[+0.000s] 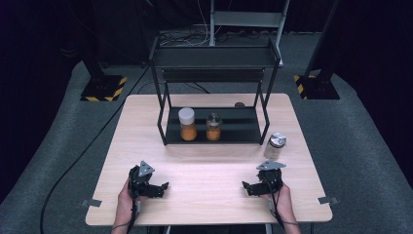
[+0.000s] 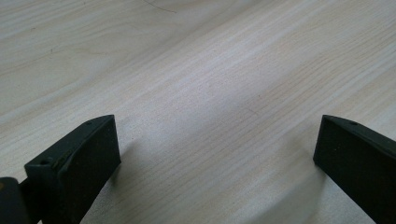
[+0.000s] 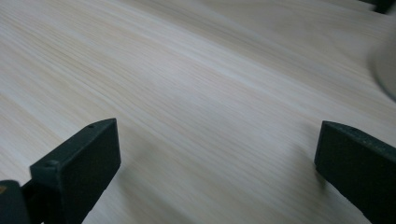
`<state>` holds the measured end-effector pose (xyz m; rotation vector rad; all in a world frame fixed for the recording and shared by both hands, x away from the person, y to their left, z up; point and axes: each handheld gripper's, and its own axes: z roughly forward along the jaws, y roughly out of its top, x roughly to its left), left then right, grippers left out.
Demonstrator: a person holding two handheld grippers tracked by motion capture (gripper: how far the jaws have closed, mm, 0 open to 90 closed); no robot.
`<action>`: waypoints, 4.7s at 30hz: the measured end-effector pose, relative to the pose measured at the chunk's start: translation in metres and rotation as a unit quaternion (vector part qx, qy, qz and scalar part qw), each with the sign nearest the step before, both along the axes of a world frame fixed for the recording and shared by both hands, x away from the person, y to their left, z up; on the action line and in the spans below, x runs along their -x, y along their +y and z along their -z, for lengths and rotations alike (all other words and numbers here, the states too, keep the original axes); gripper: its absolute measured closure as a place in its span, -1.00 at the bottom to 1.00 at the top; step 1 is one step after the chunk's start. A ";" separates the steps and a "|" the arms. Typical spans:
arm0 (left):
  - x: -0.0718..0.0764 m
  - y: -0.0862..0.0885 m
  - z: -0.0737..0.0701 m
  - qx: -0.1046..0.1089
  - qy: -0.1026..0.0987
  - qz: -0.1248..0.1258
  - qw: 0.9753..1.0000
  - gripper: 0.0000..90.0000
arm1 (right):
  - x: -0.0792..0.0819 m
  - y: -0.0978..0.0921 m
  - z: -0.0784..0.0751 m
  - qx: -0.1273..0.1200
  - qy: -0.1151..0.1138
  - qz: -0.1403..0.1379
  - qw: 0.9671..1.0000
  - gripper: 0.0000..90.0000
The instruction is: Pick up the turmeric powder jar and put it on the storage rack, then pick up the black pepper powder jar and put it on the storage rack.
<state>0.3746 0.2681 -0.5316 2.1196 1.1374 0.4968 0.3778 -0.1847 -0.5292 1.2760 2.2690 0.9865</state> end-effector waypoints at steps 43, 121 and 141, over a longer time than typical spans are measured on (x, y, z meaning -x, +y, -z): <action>0.000 0.000 0.000 0.002 0.001 0.000 1.000 -0.99 | 0.013 -0.047 0.001 -0.042 -0.020 0.063 0.997 -1.00; 0.000 0.000 0.000 0.003 0.001 0.000 1.000 -0.99 | -0.095 -0.043 -0.032 0.003 -0.031 0.144 0.989 -0.94; 0.000 0.000 0.000 0.003 0.001 0.000 1.000 -0.99 | -0.093 -0.045 -0.026 -0.013 -0.049 0.156 0.986 -0.34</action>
